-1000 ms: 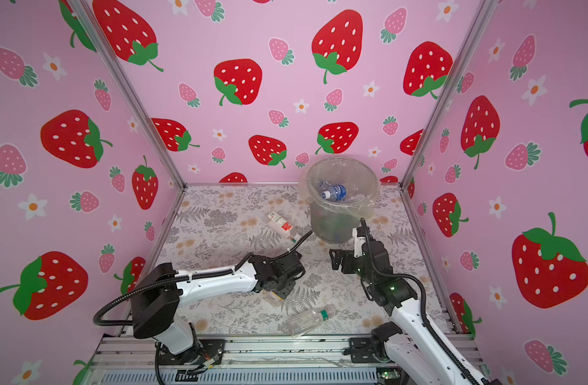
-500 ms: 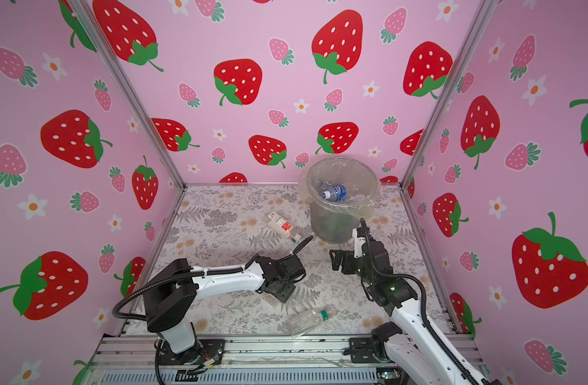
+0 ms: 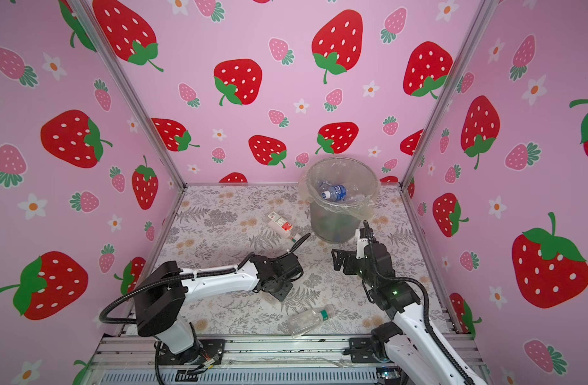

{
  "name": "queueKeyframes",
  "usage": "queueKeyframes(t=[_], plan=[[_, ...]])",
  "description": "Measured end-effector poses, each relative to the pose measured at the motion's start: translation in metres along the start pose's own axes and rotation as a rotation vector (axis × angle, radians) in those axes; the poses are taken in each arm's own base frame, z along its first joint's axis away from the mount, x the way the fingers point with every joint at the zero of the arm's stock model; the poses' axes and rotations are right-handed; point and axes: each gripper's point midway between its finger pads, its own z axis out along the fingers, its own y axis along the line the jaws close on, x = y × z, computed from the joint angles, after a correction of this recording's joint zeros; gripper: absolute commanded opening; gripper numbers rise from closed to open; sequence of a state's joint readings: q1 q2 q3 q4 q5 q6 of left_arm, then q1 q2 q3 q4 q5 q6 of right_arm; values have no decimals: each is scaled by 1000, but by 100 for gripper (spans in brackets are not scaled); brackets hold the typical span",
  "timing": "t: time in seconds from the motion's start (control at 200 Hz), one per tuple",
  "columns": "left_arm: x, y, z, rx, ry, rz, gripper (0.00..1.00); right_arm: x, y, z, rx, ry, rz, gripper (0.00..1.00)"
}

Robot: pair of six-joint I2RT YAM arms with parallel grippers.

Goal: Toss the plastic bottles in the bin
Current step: 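Lift the yellow-labelled bottle with the left gripper and carry it over the bin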

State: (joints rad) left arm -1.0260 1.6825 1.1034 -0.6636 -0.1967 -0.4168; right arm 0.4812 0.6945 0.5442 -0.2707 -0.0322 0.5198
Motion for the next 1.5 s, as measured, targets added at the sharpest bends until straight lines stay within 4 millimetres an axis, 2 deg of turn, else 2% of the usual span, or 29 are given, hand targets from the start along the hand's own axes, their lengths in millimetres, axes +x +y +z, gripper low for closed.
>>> queueKeyframes(t=[0.21, 0.345, 0.505, 0.665, 0.79, 1.206, 1.321, 1.406, 1.501], plan=[[-29, 11, -28, 55, -95, -76, 48, 11, -11, 0, 37, -1, 10, 99], [-53, 16, -54, 93, -173, -110, 48, 18, -16, 1, 51, 5, 25, 99], [-86, 15, -102, 176, -323, -134, 48, 26, -21, 0, 59, 1, 52, 99], [-113, 13, -164, 304, -557, -141, 47, 27, -23, 1, 65, 0, 65, 99], [-121, 17, -193, 363, -697, -142, 47, 27, -23, 1, 65, -1, 71, 99], [-143, 15, -231, 472, -944, -133, 48, 34, -26, 2, 69, 0, 105, 99], [-150, 13, -234, 483, -965, -130, 48, 32, -25, 1, 67, -8, 110, 99], [-159, 10, -232, 486, -957, -128, 48, 30, -25, 0, 65, -23, 113, 99], [-176, 6, -239, 489, -970, -122, 49, 30, -27, -1, 70, -33, 116, 99]])
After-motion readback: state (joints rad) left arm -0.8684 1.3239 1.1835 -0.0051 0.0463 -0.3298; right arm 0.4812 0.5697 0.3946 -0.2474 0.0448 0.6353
